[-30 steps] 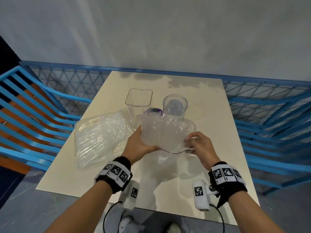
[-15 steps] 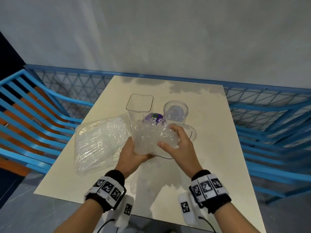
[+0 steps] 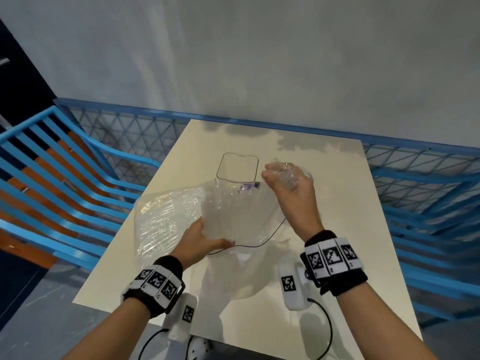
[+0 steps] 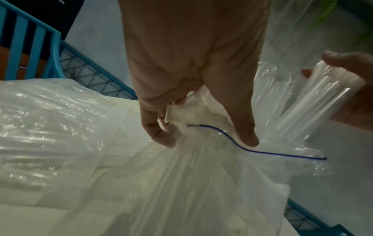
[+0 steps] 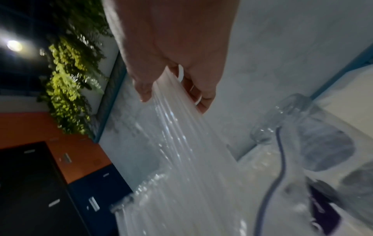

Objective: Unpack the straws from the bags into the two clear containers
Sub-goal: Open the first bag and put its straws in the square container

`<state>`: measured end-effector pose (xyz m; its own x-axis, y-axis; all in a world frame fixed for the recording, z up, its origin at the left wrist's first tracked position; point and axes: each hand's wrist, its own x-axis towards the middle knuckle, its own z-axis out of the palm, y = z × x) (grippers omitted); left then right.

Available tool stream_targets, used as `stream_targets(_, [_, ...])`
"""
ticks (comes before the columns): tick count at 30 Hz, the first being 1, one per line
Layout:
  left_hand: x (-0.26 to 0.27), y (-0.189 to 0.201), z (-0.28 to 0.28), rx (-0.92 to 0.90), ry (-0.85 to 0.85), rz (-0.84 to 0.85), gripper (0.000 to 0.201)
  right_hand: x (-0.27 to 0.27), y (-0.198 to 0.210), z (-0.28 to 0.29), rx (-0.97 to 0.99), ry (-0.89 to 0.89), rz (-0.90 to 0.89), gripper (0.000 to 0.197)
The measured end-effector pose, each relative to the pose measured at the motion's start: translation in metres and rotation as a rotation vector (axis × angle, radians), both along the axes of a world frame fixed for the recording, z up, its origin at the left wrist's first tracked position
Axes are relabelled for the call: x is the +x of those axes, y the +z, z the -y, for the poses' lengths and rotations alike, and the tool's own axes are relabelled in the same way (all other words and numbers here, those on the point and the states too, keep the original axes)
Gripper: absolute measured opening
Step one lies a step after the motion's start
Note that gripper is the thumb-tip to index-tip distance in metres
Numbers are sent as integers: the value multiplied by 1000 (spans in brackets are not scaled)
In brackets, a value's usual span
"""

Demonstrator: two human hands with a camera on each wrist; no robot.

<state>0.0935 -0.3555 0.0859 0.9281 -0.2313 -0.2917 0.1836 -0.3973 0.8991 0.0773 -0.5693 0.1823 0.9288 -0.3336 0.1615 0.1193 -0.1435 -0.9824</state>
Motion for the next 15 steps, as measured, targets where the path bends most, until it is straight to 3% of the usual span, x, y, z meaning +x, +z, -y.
stream_targets(3, [13, 3, -5, -5, -19, -26, 66, 16, 18, 3, 44, -62, -6, 8])
stream_targets(8, [26, -1, -9, -10, -45, -79, 74, 44, 51, 12, 106, -46, 24, 19])
stream_targets(11, [30, -3, -10, -33, -22, -101, 71, 66, 83, 24, 100, -57, 37, 12])
stream_targets(15, [34, -3, -8, -35, -6, -106, 75, 105, 123, 34, 244, -133, 158, 13])
